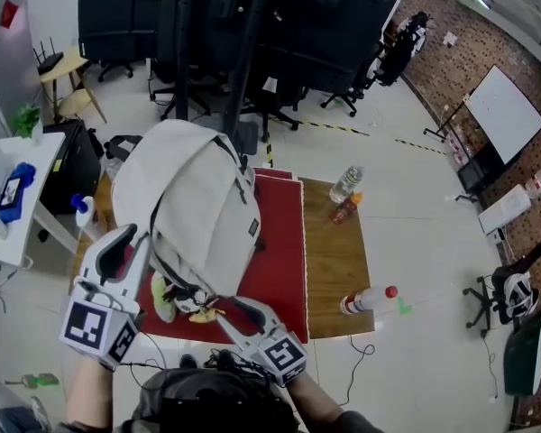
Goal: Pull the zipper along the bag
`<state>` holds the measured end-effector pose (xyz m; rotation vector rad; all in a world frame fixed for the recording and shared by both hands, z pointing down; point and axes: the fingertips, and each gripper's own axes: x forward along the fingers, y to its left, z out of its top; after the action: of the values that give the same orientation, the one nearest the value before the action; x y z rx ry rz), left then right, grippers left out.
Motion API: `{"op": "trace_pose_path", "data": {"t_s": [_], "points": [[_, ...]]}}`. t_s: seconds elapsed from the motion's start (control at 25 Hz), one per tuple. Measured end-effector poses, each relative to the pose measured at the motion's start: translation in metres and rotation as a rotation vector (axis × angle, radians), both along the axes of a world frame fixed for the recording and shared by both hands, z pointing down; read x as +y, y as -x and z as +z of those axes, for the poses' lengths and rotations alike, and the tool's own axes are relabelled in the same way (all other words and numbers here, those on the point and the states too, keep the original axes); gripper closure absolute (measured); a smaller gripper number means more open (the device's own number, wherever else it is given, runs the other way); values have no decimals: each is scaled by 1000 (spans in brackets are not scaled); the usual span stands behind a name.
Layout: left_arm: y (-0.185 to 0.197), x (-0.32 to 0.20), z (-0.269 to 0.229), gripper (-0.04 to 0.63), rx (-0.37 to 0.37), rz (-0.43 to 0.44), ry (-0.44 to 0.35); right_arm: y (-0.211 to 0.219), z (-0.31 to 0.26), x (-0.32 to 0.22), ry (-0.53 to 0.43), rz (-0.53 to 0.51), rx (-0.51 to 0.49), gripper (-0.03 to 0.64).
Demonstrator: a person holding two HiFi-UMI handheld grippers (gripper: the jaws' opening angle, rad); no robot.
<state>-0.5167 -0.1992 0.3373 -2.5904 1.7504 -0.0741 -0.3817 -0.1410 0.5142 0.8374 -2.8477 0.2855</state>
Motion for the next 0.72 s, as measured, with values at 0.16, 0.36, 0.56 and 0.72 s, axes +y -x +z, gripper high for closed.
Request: {"op": "trace_pose_path", "data": {"t_s": [0.16, 0.36, 0.56, 0.72], "points": [[7, 12, 19, 472, 34, -40, 15, -17, -33, -21, -64, 101, -79, 446], [-3, 19, 31, 482, 63, -9, 6, -20, -88, -54, -228, 131, -170, 487], [-1, 16, 35, 505, 36, -69, -15, -7, -129, -72, -355, 120, -196, 614], [-6, 17, 39, 532, 30, -78, -17, 8, -145, -67, -425, 101, -177, 615]]}}
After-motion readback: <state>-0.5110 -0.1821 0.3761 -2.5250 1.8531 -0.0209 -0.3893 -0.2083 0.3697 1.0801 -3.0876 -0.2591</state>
